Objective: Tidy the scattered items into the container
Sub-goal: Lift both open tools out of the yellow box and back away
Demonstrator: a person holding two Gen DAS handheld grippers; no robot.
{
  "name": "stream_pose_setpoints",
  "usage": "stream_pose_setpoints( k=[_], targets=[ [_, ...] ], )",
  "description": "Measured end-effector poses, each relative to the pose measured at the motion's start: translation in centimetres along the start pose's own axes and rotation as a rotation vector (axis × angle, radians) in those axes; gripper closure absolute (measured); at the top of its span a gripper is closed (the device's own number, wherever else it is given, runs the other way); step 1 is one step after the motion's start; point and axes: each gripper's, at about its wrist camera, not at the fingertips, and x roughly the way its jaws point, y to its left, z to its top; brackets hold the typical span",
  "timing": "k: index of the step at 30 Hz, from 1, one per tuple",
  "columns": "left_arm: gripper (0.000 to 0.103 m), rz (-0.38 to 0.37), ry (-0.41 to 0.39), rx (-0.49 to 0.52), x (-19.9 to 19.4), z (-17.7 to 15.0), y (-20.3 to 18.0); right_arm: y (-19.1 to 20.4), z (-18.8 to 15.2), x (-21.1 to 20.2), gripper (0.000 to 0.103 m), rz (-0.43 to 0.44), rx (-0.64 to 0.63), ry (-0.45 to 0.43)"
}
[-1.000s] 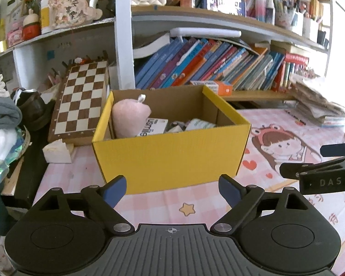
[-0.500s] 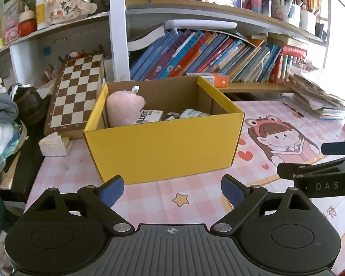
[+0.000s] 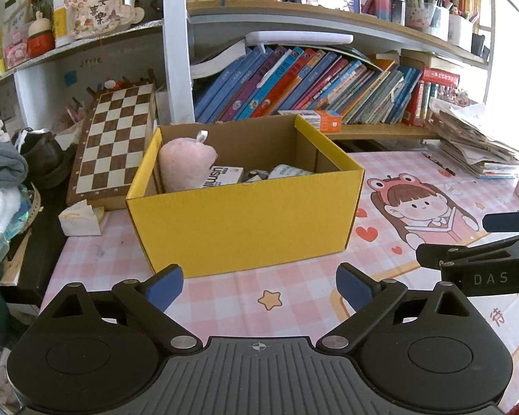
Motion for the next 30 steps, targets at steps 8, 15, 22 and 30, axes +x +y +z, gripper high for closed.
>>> stream_pose_setpoints(
  k=[8, 15, 22, 30],
  targets=[
    [0.005, 0.000, 0.009, 0.003, 0.19, -0.01, -0.07, 0.77, 0.04, -0.10, 0.000, -0.013, -0.001, 0.000],
    [0.002, 0.001, 0.008, 0.002, 0.33, 0.08, -0.10, 0.74, 0.10, 0.13, 0.000, -0.012, -0.006, 0.009],
    [0.001, 0.006, 0.012, 0.004, 0.36, 0.06, -0.36, 0.74, 0.10, 0.27, 0.000, -0.010, -0.008, 0.015],
    [0.001, -0.010, 0.010, 0.000, 0.39, 0.07, -0.29, 0.72, 0.11, 0.35, 0.000, -0.007, -0.014, 0.018]
  ],
)
